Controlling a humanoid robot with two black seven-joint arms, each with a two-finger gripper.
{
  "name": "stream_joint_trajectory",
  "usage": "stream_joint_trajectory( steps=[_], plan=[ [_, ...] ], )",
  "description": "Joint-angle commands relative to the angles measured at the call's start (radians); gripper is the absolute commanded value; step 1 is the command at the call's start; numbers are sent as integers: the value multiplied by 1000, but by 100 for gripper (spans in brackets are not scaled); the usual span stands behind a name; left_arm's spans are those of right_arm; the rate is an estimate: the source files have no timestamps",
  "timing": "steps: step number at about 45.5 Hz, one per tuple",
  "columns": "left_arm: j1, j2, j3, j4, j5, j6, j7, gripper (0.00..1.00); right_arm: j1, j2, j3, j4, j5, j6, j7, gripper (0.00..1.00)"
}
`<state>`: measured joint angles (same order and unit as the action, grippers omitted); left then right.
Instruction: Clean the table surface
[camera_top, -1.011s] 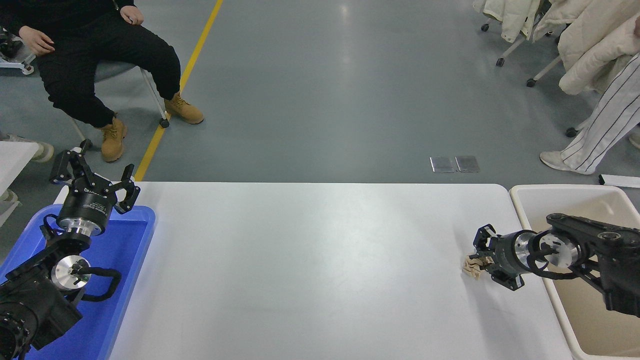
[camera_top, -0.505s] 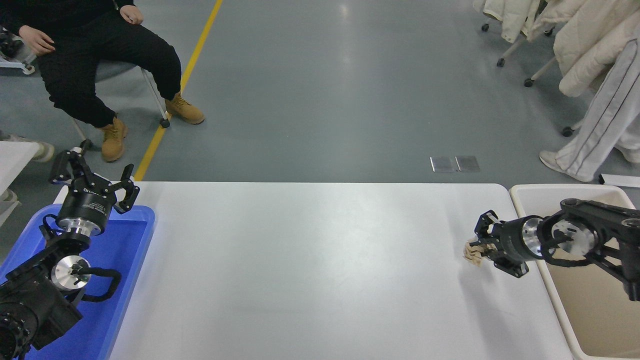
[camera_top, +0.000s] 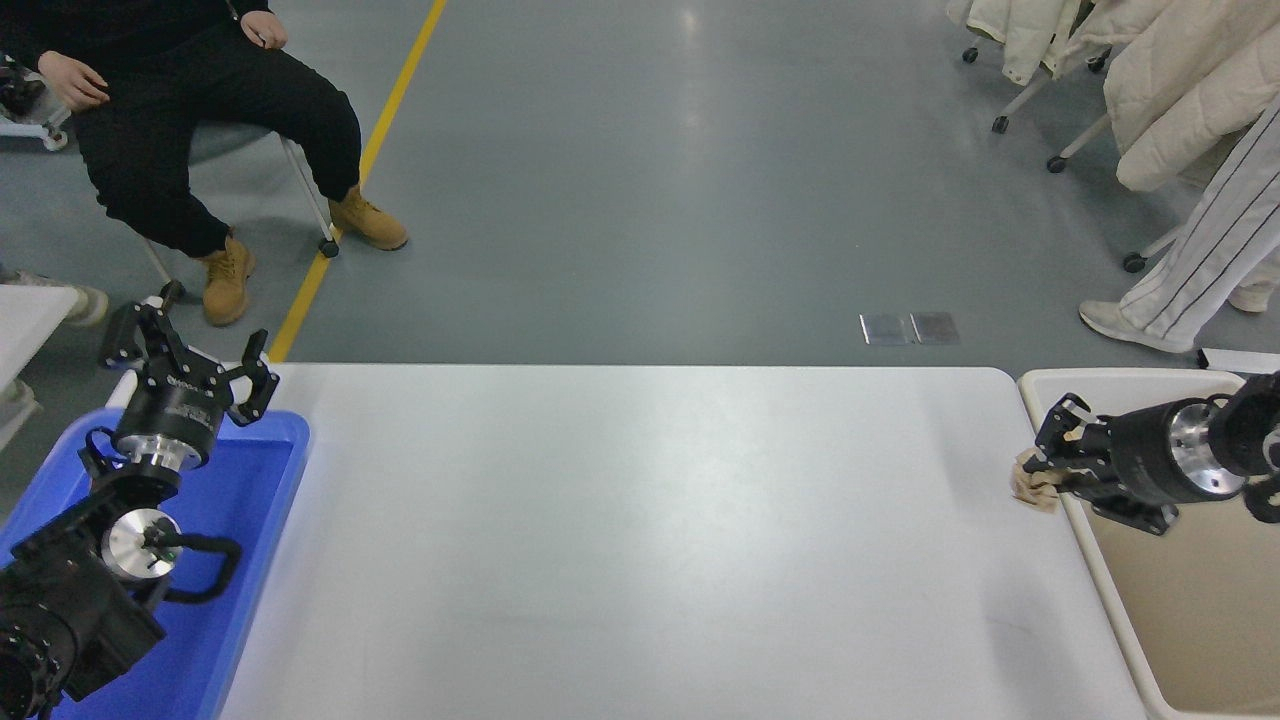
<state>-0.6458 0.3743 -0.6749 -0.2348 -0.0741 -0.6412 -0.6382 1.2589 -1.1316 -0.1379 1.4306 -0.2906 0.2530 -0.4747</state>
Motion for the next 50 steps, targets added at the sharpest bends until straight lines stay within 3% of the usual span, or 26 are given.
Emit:
stream_joint_trajectory(
  steps=[1, 10, 26, 41, 47, 50],
  plan=[
    [0, 0, 0, -1, 0, 0, 0, 100, 111, -177, -23, 71, -82, 156, -12, 0],
    [0, 0, 0, -1, 0, 0, 0, 100, 172, -263, -22, 64, -99, 270, -12, 3],
    [0, 0, 0, 0, 0, 0, 0, 100, 117, -196, -22, -57, -159, 229, -1, 4],
    [0, 0, 0, -1, 0, 0, 0, 100, -91, 16, 11, -332, -162, -58, 64, 4],
    [0, 0, 0, 0, -1, 0, 0, 100, -235, 151, 44, -469, -163, -187, 137, 5],
    [0, 0, 0, 0, -1, 0, 0, 100, -347, 236, 95, -568, -163, -221, 231, 5]
  ],
)
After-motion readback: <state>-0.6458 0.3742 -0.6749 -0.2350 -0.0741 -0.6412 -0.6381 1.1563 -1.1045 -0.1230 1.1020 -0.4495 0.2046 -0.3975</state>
